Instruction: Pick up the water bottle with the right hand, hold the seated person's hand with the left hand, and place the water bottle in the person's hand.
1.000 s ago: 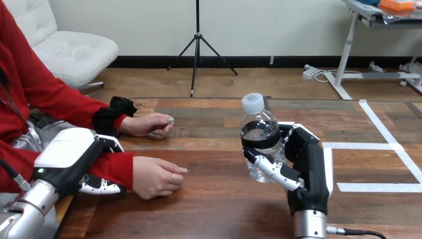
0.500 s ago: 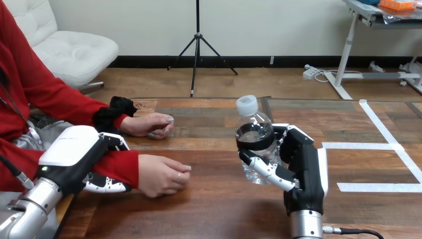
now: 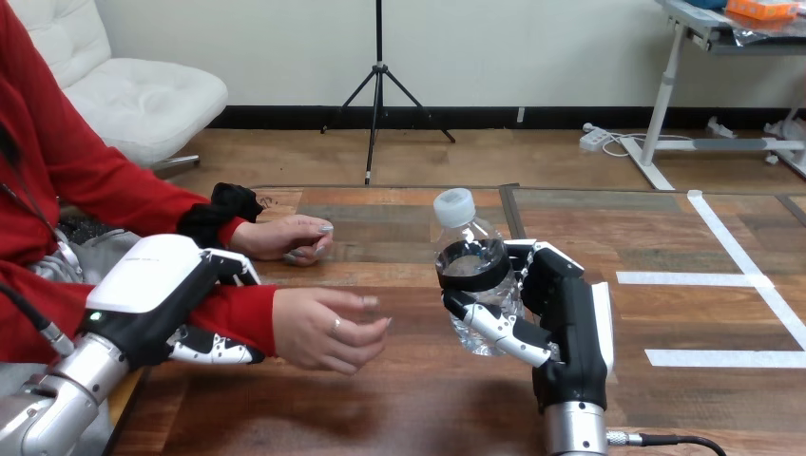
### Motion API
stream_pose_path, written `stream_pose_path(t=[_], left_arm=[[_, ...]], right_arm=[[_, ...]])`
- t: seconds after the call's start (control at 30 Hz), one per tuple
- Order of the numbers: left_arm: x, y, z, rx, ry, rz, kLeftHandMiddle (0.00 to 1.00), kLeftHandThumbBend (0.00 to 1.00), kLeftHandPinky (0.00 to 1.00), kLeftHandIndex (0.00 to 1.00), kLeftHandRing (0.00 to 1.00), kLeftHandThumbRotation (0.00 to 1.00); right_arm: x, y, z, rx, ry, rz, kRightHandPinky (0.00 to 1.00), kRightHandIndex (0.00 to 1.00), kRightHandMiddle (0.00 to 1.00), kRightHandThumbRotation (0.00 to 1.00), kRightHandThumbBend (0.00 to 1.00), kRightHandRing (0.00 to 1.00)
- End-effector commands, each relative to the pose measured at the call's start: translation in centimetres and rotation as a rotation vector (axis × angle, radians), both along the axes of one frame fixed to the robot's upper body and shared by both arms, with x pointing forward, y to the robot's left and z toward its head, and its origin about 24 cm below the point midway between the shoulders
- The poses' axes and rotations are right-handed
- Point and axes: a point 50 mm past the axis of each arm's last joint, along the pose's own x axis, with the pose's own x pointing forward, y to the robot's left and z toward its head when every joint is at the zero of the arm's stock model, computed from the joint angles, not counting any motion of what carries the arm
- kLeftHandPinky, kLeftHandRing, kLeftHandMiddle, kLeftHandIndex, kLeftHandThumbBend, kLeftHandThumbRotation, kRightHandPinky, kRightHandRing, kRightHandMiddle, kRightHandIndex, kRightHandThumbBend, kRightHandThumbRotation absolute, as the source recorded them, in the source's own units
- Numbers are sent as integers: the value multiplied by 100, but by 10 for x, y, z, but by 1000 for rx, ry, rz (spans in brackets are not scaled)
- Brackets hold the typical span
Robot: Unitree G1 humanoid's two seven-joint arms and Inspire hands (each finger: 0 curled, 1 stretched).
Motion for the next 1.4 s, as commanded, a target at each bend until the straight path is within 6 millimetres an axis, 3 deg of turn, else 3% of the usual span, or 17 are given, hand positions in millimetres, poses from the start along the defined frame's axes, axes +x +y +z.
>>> stream_pose_path(t=[0.0,1.37], left_arm=[[28,-36,39,-123,-192,-129,47,70,30,51,38,24],[38,-70,75,-233,-317,-285,46,73,32,48,38,9]], right_arm=[[19,35,30,82,-122,47,37,47,47,0,76,42],[18,48,22,65,-50,86,38,46,47,0,76,42]])
